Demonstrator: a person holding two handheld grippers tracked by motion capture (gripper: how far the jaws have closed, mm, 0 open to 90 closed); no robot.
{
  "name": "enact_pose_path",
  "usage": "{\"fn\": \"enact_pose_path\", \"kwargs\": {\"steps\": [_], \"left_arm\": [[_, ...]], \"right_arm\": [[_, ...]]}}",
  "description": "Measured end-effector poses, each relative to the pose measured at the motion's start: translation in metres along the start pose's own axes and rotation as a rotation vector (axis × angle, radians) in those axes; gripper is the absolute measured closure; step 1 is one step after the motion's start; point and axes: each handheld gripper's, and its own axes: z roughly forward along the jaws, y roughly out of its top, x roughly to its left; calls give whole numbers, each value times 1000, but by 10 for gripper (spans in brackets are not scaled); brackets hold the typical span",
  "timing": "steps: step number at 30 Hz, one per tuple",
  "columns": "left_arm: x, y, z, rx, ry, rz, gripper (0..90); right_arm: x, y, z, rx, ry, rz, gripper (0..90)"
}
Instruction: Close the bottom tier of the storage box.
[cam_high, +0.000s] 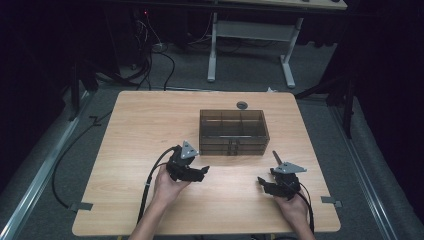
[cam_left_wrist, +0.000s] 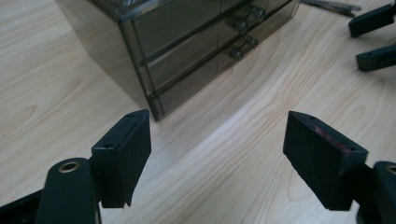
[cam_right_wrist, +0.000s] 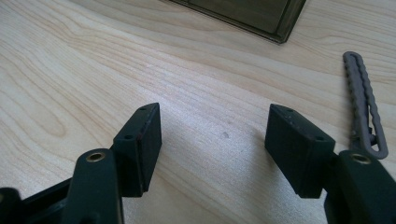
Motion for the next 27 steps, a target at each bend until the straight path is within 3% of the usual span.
{"fn": "enact_pose_path", "kwargs": {"steps": [10, 14, 27], "left_arm": [[-11, 15, 7, -11, -29, 4, 257], [-13, 23, 9, -30, -46, -25, 259], [-22, 47, 28, -65, -40, -44, 294]], "right_arm": [[0, 0, 0, 0, -1, -1, 367], [0, 0, 0, 0, -1, -1, 367], [0, 0, 0, 1, -1, 0, 366]]}}
